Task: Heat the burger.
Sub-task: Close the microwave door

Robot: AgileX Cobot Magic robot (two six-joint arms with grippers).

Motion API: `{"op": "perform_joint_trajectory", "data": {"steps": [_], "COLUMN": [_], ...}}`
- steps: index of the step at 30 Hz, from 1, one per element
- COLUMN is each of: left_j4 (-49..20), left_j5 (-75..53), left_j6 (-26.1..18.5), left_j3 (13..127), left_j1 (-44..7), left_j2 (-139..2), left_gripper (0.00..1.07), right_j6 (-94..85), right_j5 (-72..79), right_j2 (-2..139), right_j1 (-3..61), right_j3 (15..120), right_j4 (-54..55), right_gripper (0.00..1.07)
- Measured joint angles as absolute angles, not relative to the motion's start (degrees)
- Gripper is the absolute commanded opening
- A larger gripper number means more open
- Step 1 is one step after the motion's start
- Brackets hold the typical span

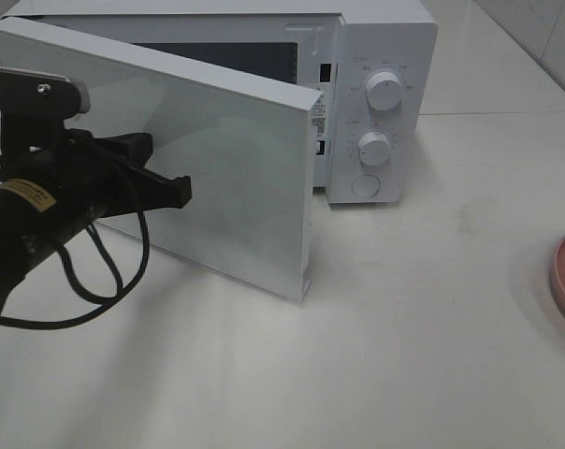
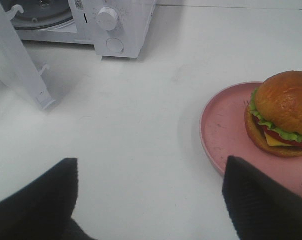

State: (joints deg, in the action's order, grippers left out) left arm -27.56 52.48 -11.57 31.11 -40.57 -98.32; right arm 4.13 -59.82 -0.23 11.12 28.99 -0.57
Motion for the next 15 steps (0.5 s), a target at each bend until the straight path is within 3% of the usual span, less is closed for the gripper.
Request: {"op": "perform_joint_trajectory", "data": {"steps": [15], "left_j4": [-37.01], "left_j5": [49.16], "left_j6": [-20.74], "left_j3": [43.49], "left_j1": [-42.57], "left_j2": [-104.45], "left_gripper": [0.00], "right_j6": [4.13], "right_j5": [-59.82], "right_j2": [-0.23], "right_j1": [11.12], "right_j3": [28.99], "right_j4": [-0.57], "right_gripper": [0.76]}}
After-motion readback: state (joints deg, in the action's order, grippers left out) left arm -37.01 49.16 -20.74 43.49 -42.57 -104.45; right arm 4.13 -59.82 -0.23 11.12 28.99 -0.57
